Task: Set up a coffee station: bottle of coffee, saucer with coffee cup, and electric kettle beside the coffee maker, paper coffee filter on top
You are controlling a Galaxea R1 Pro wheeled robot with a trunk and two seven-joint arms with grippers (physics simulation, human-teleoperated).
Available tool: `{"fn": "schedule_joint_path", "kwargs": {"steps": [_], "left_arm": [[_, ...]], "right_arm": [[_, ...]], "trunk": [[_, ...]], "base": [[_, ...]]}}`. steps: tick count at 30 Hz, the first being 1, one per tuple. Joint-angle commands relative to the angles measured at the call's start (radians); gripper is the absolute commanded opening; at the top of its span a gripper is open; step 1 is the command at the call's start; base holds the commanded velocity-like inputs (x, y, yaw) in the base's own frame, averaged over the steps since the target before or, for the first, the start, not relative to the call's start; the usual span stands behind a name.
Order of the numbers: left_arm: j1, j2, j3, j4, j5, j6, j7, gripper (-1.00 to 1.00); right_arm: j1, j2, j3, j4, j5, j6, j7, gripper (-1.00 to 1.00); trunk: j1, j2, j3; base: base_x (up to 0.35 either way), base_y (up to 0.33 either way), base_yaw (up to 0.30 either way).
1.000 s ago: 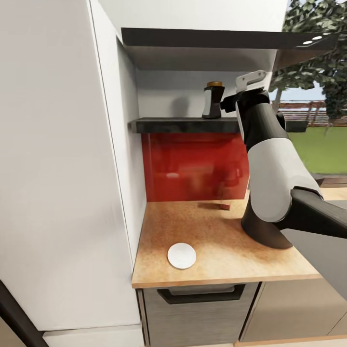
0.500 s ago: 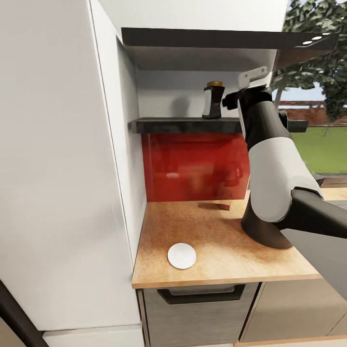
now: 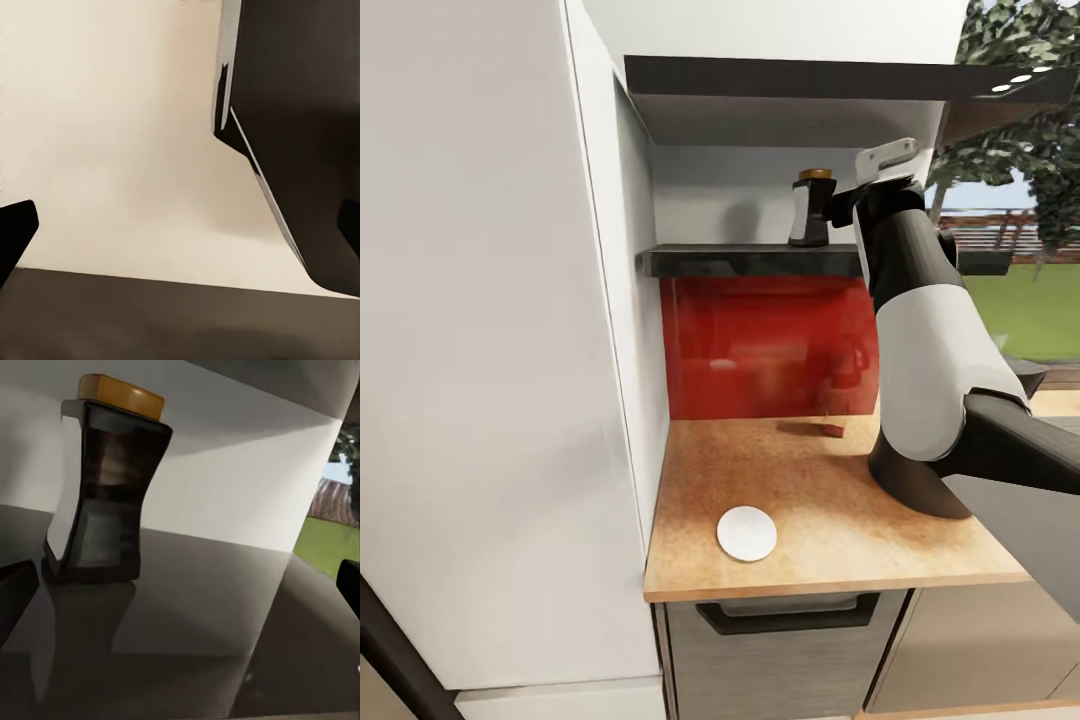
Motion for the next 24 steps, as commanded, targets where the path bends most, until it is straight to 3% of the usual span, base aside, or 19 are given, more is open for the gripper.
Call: {"fn": "schedule_joint_path", "kwargs": {"steps": [1, 8, 24], "left_arm": [[0.001, 0.000, 0.005, -0.002, 0.001, 0.000, 0.001, 1.00], [0.001, 0.000, 0.005, -0.001, 0.001, 0.001, 0.004, 1.00], [0.001, -0.002, 0.004, 0.014, 0.001, 0.001, 0.001, 1.00]], "right_arm": [[-0.001, 0.001, -0.005, -0.002, 0.008, 0.002, 0.005, 1.00], [-0.001, 0.001, -0.005, -0.001, 0.008, 0.002, 0.005, 1.00], [-0.001, 0.001, -0.005, 0.004, 0.008, 0.001, 0.005, 1.00]], "trunk": [[0.001, -0.001, -0.001], [0.001, -0.001, -0.001], [0.001, -0.001, -0.001]], "base": [[0.155, 0.041, 0.000], [0.246, 0.118, 0.000], [0.110, 0.092, 0.000]]}}
